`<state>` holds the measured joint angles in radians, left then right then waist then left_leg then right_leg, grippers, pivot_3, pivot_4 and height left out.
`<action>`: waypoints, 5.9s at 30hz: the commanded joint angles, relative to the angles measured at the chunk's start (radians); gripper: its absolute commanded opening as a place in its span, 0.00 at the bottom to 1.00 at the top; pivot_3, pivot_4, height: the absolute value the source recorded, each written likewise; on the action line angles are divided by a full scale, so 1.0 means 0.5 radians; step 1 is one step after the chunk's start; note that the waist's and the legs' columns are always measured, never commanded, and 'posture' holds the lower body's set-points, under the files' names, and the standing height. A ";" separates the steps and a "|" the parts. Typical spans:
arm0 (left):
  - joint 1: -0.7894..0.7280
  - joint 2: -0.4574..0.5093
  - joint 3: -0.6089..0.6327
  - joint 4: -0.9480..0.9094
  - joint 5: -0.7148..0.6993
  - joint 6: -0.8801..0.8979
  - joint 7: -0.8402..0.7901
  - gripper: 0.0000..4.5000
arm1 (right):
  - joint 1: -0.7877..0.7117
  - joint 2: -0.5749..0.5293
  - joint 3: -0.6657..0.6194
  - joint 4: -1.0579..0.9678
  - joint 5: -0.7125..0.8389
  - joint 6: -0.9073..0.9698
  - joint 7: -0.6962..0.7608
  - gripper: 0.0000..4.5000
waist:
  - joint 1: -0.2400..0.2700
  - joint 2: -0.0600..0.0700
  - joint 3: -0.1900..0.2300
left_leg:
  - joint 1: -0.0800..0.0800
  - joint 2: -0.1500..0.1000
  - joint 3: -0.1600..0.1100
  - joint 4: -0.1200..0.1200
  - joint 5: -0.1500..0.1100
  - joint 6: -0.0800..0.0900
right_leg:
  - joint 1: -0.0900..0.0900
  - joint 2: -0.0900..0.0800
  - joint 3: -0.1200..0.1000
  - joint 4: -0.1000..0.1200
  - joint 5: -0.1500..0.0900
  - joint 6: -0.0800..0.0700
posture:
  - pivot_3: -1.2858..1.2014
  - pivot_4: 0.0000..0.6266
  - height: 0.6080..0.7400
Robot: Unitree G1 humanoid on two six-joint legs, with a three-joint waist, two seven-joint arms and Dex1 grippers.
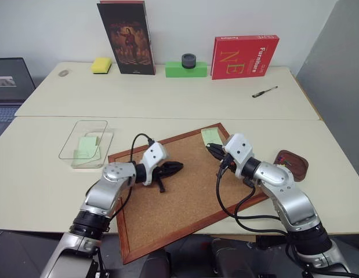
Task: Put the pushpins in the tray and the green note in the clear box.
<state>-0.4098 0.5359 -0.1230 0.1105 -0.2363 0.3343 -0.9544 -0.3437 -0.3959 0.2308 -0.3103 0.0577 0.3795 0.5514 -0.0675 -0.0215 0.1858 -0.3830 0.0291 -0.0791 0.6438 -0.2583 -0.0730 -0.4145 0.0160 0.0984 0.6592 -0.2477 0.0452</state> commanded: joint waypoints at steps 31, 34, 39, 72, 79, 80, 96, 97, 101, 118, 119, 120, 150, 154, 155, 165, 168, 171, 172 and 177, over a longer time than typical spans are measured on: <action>-0.824 -0.736 0.578 0.072 -1.034 1.122 0.669 0.90 | -0.370 -0.113 0.004 0.035 -0.414 -0.515 0.039 0.00 | 0.022 -0.004 0.002 | -0.022 -0.003 -0.003 0.004 0.001 -0.001 | -0.015 -0.002 -0.003 0.001 0.007 0.009 | 0.52 0.24 1.00; -0.835 -0.757 0.611 0.109 -1.065 1.123 0.671 0.81 | -0.360 -0.112 0.003 0.017 -0.418 -0.505 0.039 0.00 | 0.023 -0.004 0.002 | -0.022 -0.003 -0.003 0.004 0.001 -0.001 | -0.015 -0.002 -0.003 0.001 0.007 0.009 | 0.52 0.24 1.00; -0.857 -0.787 0.679 0.160 -1.119 1.139 0.699 0.60 | -0.350 -0.101 0.005 -0.004 -0.423 -0.483 0.035 0.00 | 0.023 -0.004 0.002 | -0.022 -0.003 -0.003 0.004 0.001 -0.002 | -0.015 -0.002 -0.003 0.002 0.007 0.009 | 0.52 0.24 1.00; -0.801 -0.857 0.705 0.161 -1.187 1.156 0.787 0.00 | -0.307 -0.042 -0.071 -0.084 -0.388 -0.680 -0.032 0.00 | 0.024 -0.004 0.002 | -0.021 -0.003 -0.003 0.005 0.002 -0.003 | -0.015 -0.002 -0.003 0.005 0.007 0.009 | 0.52 0.24 1.00; -0.782 -0.855 0.706 0.153 -1.173 1.130 0.809 0.00 | -0.156 -0.065 -0.229 -0.289 -0.313 -0.596 -0.067 0.00 | 0.027 -0.004 0.002 | -0.020 -0.003 -0.003 0.005 0.002 -0.003 | -0.014 -0.002 -0.002 0.006 0.007 0.009 | 0.52 0.24 1.00; -0.779 -0.853 0.703 0.147 -1.171 1.127 0.810 0.00 | -0.123 -0.061 -0.274 -0.329 -0.295 -0.554 -0.081 0.00 | 0.028 -0.004 0.002 | -0.020 -0.003 -0.003 0.005 0.002 -0.003 | -0.014 -0.002 -0.003 0.006 0.007 0.009 | 0.52 0.24 1.00; -0.599 -0.556 0.458 -0.261 -1.090 1.121 0.583 0.00 | 0.853 -0.215 -1.072 -0.531 -0.376 0.432 -0.293 0.00 | 0.048 -0.003 0.002 | -0.014 -0.005 0.000 0.005 0.002 -0.004 | -0.011 -0.002 0.002 0.008 0.006 0.009 | 0.52 0.24 1.00; -0.590 -0.538 0.420 -0.273 -1.061 1.091 0.551 0.00 | 0.895 -0.250 -1.084 -0.504 -0.384 0.467 -0.275 0.00 | 0.047 -0.003 0.001 | -0.014 -0.005 0.001 0.005 0.002 -0.004 | -0.011 -0.002 0.002 0.008 0.007 0.010 | 0.52 0.24 1.00; -0.564 -0.519 0.336 -0.307 -1.017 1.036 0.488 0.00 | 0.938 -0.338 -1.099 -0.434 -0.367 0.516 -0.253 0.00 | 0.043 -0.003 0.001 | -0.009 -0.005 0.001 0.005 0.002 -0.004 | -0.008 -0.002 0.002 0.009 0.007 0.010 | 0.52 0.24 1.00; -0.551 -0.512 0.304 -0.318 -0.973 0.978 0.457 0.00 | 0.830 -0.397 -1.048 -0.247 -0.190 0.576 -0.172 0.49 | 0.022 -0.003 0.001 | -0.001 -0.005 0.001 0.005 0.002 -0.004 | 0.001 -0.002 0.003 0.007 0.007 0.010 | 0.52 0.24 1.00; -0.549 -0.511 0.304 -0.320 -0.972 0.976 0.458 0.00 | 0.824 -0.399 -1.049 -0.244 -0.188 0.572 -0.173 0.54 | 0.022 -0.003 0.001 | -0.001 -0.005 0.001 0.005 0.002 -0.004 | 0.001 -0.002 0.003 0.007 0.007 0.010 | 0.52 0.24 1.00; -0.546 -0.509 0.305 -0.322 -0.970 0.974 0.458 0.00 | 0.817 -0.403 -1.053 -0.247 -0.185 0.565 -0.174 0.60 | 0.022 -0.003 0.001 | -0.001 -0.005 0.001 0.004 0.002 -0.004 | 0.001 -0.002 0.003 0.006 0.007 0.010 | 0.52 0.24 1.00; -0.028 0.466 0.715 -0.258 0.203 0.342 1.189 0.00 | -0.526 -0.044 -0.043 0.064 0.532 0.199 0.588 0.93 | -0.006 -0.009 0.005 | -0.002 -0.002 -0.001 0.002 0.002 -0.003 | 0.000 -0.002 -0.002 0.004 0.006 0.010 | 0.52 0.24 1.00; 0.001 0.452 0.724 -0.177 0.241 0.352 1.216 0.00 | -0.568 0.016 0.068 0.145 0.473 0.135 0.609 0.93 | 0.016 -0.009 0.006 | -0.005 -0.002 -0.001 0.002 0.002 -0.003 | -0.004 -0.002 -0.003 0.004 0.007 0.009 | 0.52 0.24 1.00; 0.015 0.454 0.723 -0.160 0.257 0.345 1.222 0.00 | -0.573 0.028 0.082 0.158 0.465 0.126 0.611 0.93 | 0.018 -0.009 0.006 | -0.007 -0.002 -0.001 0.001 0.002 -0.003 | -0.006 -0.002 -0.002 0.005 0.007 0.009 | 0.52 0.24 1.00; 0.080 0.386 0.829 -0.145 0.243 0.444 1.311 0.17 | -0.587 0.051 0.134 0.196 0.415 0.089 0.633 0.93 | 0.020 -0.009 0.006 | -0.017 -0.001 -0.003 0.003 0.002 -0.003 | -0.015 -0.003 -0.004 0.008 0.007 0.009 | 0.52 0.24 1.00; 0.068 0.366 0.856 -0.172 0.226 0.477 1.319 0.29 | -0.596 0.061 0.133 0.203 0.407 0.087 0.635 0.93 | 0.020 -0.009 0.006 | -0.017 -0.001 -0.003 0.003 0.002 -0.003 | -0.015 -0.002 -0.004 0.009 0.007 0.009 | 0.52 0.24 1.00; 0.053 0.365 0.862 -0.183 0.224 0.500 1.326 0.43 | -0.603 0.075 0.131 0.215 0.394 0.079 0.638 0.93 | 0.020 -0.009 0.006 | -0.017 -0.001 -0.003 0.003 0.002 -0.003 | -0.015 -0.002 -0.004 0.009 0.007 0.009 | 0.52 0.24 1.00; 0.049 0.366 0.863 -0.189 0.223 0.505 1.326 0.47 | -0.604 0.078 0.130 0.217 0.392 0.077 0.637 0.93 | 0.020 -0.009 0.006 | -0.017 -0.001 -0.003 0.003 0.002 -0.003 | -0.015 -0.002 -0.004 0.009 0.007 0.009 | 0.52 0.24 1.00; 0.017 0.363 0.862 -0.249 0.206 0.501 1.325 0.67 | -0.609 0.097 0.109 0.209 0.397 0.079 0.617 0.93 | 0.020 -0.009 0.006 | -0.017 -0.001 -0.003 0.003 0.002 -0.003 | -0.015 -0.003 -0.004 0.008 0.007 0.008 | 0.52 0.24 1.00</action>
<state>-0.3765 0.7134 0.2744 0.0412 -0.1263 0.5884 -0.2958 -0.6248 -0.3559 0.2985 -0.1893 0.2539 0.4396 0.8653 -0.0573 -0.0261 0.1886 -0.3914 0.0286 -0.0805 0.6454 -0.2573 -0.0748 -0.4219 0.0147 0.0963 0.6635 -0.2441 0.0494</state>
